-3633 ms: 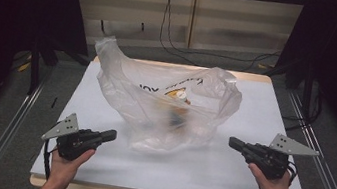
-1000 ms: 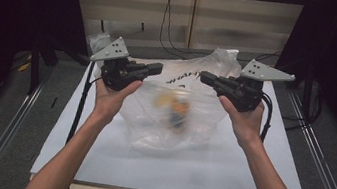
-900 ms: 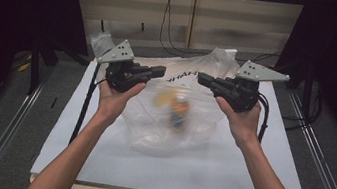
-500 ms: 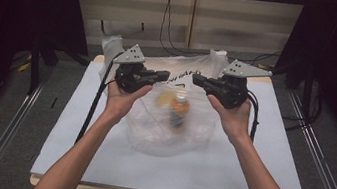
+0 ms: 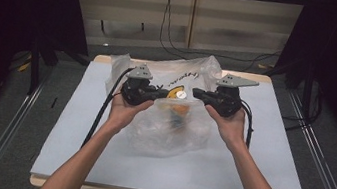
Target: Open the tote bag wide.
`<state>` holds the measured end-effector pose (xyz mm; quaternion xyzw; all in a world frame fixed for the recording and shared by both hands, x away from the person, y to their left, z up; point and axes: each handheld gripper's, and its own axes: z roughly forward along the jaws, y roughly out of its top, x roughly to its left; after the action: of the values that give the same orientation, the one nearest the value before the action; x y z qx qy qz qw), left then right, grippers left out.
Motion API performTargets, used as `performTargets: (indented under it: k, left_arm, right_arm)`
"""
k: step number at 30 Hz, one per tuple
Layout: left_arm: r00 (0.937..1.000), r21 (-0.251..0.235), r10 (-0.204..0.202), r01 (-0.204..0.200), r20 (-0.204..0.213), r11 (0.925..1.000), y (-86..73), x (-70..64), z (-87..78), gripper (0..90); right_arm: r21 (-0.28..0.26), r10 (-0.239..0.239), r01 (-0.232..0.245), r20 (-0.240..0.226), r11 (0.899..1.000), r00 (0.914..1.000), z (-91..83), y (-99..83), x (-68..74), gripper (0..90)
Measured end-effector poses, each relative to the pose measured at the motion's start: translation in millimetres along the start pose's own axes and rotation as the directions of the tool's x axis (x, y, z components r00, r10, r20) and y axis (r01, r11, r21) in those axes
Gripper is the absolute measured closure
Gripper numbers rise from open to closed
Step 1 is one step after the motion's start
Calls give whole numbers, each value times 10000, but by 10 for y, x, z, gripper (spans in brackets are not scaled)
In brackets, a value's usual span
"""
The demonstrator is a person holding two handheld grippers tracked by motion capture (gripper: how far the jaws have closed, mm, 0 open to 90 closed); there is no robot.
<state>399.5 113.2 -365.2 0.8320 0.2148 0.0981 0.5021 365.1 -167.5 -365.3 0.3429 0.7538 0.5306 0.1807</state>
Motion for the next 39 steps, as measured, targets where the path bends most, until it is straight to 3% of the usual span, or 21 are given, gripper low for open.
performTargets:
  k: [9, 10, 15, 20, 25, 26, 27, 29, 31, 32, 34, 35, 39]
  left_arm:
    - [9993, 728, -383, 385, -44, 9966, -298, 154, 164, 900]
    - [9988, 887, -493, 496, -59, 9948, -368, 180, 195, 900]
    - [9982, 1214, -593, 595, -53, 9908, -499, 213, 237, 900]
    - [9976, 1507, -658, 619, 206, 9866, -643, 194, 328, 900]
    - [9967, 2033, -569, 439, 584, 9781, -812, 118, 425, 900]
    - [9962, 2145, -637, 495, 595, 9755, -847, 97, 436, 900]
    - [9971, 2365, -477, 324, 594, 9711, -873, 92, 438, 900]
    - [9964, 2438, -477, 292, 704, 9694, -939, 76, 455, 900]
    - [9955, 2819, -485, 236, 815, 9591, -1021, 58, 470, 900]
    - [9955, 2819, -485, 236, 815, 9591, -1021, 58, 470, 900]
    - [9959, 3121, -321, 40, 849, 9500, -1054, 43, 468, 900]
    - [9954, 3039, -409, 127, 866, 9526, -1066, 35, 456, 900]
    - [9961, 3091, -346, 77, 816, 9510, -1086, 34, 409, 900]
  right_arm:
    - [562, 289, -299, 179, 9980, 9994, 143, -277, -206, 900]
    - [572, 493, -505, 223, 9971, 9985, 175, -334, -252, 900]
    - [890, 601, -618, 215, 9941, 9980, 225, -461, -298, 900]
    - [1473, 720, -722, 65, 9864, 9974, 287, -649, -306, 900]
    - [2203, 854, -768, -298, 9724, 9959, 359, -869, -275, 900]
    - [2500, 946, -800, -470, 9649, 9944, 381, -944, -261, 900]
    - [2500, 946, -800, -470, 9649, 9944, 381, -944, -261, 900]
    - [2865, 1007, -825, -492, 9545, 9937, 398, -1006, -258, 900]
    - [3230, 1061, -820, -579, 9429, 9927, 403, -1093, -267, 900]
    - [3230, 1061, -820, -579, 9429, 9927, 403, -1093, -267, 900]
    - [3377, 1039, -769, -627, 9381, 9926, 402, -1131, -269, 900]
    - [3568, 1062, -765, -644, 9310, 9923, 400, -1155, -276, 900]
    - [3742, 1273, -963, -588, 9223, 9901, 385, -1151, -286, 900]
